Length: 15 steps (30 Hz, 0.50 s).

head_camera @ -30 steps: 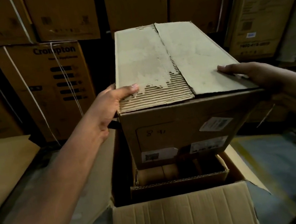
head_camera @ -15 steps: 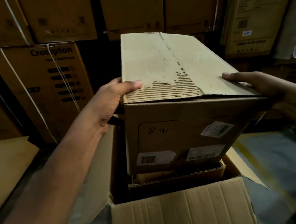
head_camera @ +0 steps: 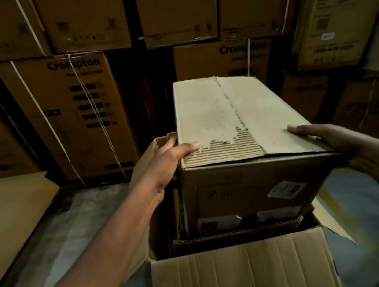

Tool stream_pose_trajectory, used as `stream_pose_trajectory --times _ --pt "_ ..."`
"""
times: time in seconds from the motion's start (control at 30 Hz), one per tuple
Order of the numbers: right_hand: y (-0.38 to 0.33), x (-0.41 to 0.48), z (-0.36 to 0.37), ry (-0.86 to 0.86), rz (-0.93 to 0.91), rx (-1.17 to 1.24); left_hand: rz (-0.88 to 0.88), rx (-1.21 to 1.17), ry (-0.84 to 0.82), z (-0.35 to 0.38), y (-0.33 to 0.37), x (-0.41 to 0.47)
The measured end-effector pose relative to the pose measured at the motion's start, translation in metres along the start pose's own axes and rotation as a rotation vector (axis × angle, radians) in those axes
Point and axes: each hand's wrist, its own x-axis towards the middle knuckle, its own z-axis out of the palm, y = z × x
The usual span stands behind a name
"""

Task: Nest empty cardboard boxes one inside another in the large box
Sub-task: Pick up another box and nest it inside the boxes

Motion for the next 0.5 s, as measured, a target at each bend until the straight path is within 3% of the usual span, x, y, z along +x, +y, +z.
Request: stream_pose_trajectory --times 0.5 --pt "0.034 0.072 0.060 -0.031 0.015 -0.064 -0.215 0.030 0.109 -0.032 -0.069 0.013"
